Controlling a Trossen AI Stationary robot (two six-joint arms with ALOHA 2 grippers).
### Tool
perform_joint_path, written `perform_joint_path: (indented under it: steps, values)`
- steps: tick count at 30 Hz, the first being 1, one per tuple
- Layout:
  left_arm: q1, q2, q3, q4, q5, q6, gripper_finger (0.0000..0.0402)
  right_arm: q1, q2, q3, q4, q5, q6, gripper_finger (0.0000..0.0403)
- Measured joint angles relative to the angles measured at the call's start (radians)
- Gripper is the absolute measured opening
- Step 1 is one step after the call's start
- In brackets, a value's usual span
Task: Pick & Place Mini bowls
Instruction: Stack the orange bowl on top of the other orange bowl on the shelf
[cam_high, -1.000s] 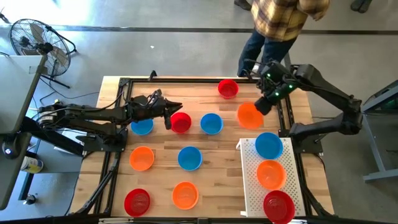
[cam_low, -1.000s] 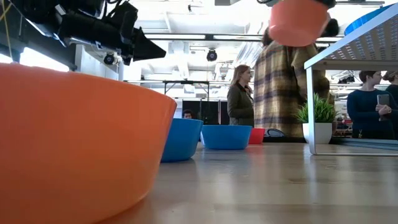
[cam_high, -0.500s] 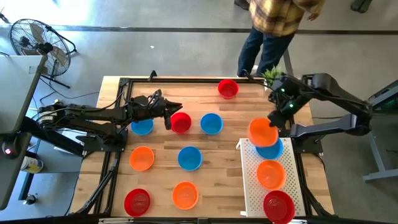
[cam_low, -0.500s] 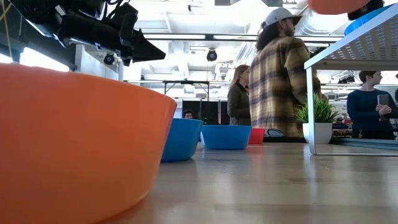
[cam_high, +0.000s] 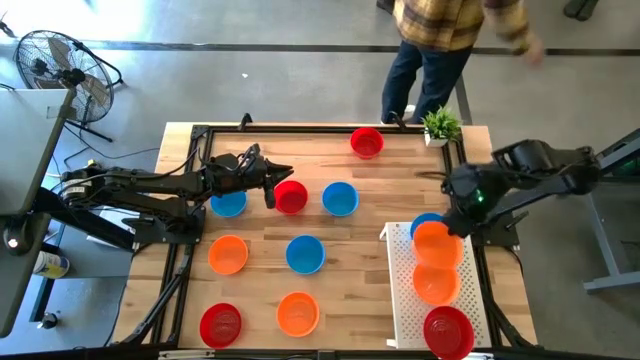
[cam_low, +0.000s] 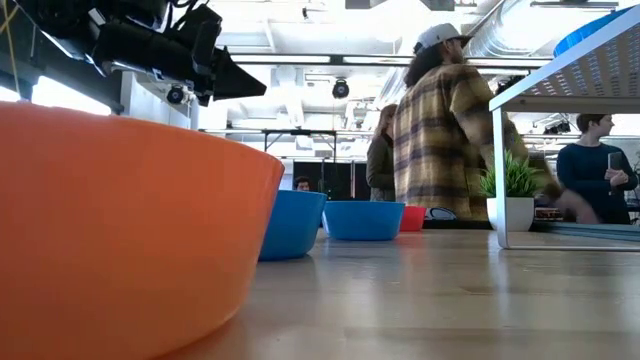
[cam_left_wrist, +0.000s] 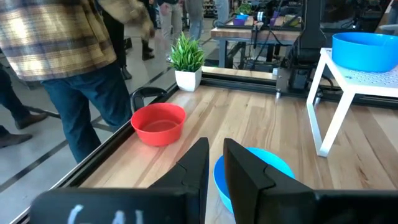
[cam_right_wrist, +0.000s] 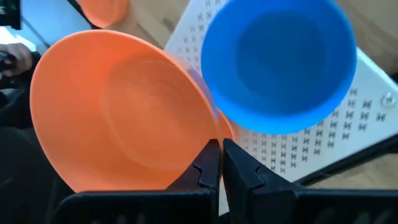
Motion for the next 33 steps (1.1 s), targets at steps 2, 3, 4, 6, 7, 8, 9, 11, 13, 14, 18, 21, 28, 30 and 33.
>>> perform_joint_path:
  steps: [2,3,4,6,7,8,9,11,13,14,18,21,28,30,33]
  values:
    - [0.0,0.0,0.0,0.0,0.0,0.0,0.0046,0.072,0.0,0.0,0.015,0.034,0.076,0.0]
    - [0.0,0.0,0.0,0.0,0.0,0.0,0.0046,0.106,0.0,0.0,0.026,0.054,0.111,0.0]
    - [0.0,0.0,0.0,0.0,0.0,0.0,0.0046,0.143,0.004,0.0,0.036,0.071,0.145,0.0]
    - [0.0,0.0,0.0,0.0,0.001,0.0,0.0046,0.209,0.017,0.0,0.041,0.094,0.207,0.0]
    - [0.0,0.0,0.0,0.0,0.003,0.0,0.0046,0.239,0.025,0.0,0.041,0.101,0.233,0.0]
    - [0.0,0.0,0.0,0.0,0.003,0.0,0.0046,0.271,0.036,0.0,0.041,0.108,0.256,0.0]
    - [0.0,0.0,0.0,0.0,0.003,0.0,0.0046,0.297,0.048,0.0,0.041,0.11,0.281,0.0]
    - [0.0,0.0,0.0,0.0,0.003,0.0,0.0046,0.347,0.071,0.0,0.041,0.113,0.319,0.0]
    - [0.0,0.0,0.0,0.0,0.003,0.0,0.0046,0.388,0.093,0.0,0.04,0.12,0.343,0.0]
    - [0.0,0.0,0.0,0.0,0.003,0.0,0.0046,0.407,0.103,0.0,0.039,0.131,0.349,0.0]
    - [0.0,0.0,0.0,0.0,0.003,0.0,0.0046,0.461,0.138,0.0,0.026,0.184,0.366,0.0]
    - [0.0,0.0,0.0,0.0,0.003,0.0,0.0046,0.477,0.161,0.0,-0.007,0.216,0.367,0.0]
    - [0.0,0.0,0.0,-0.008,0.01,-0.002,0.0046,0.482,0.184,0.0,-0.032,0.267,0.365,0.0]
    - [0.0,0.0,0.0,-0.008,0.01,-0.003,0.0046,0.482,0.184,0.0,-0.034,0.267,0.365,0.0]
    - [0.0,0.0,0.0,-0.008,0.01,-0.003,0.0046,0.482,0.188,0.0,-0.033,0.267,0.363,0.0]
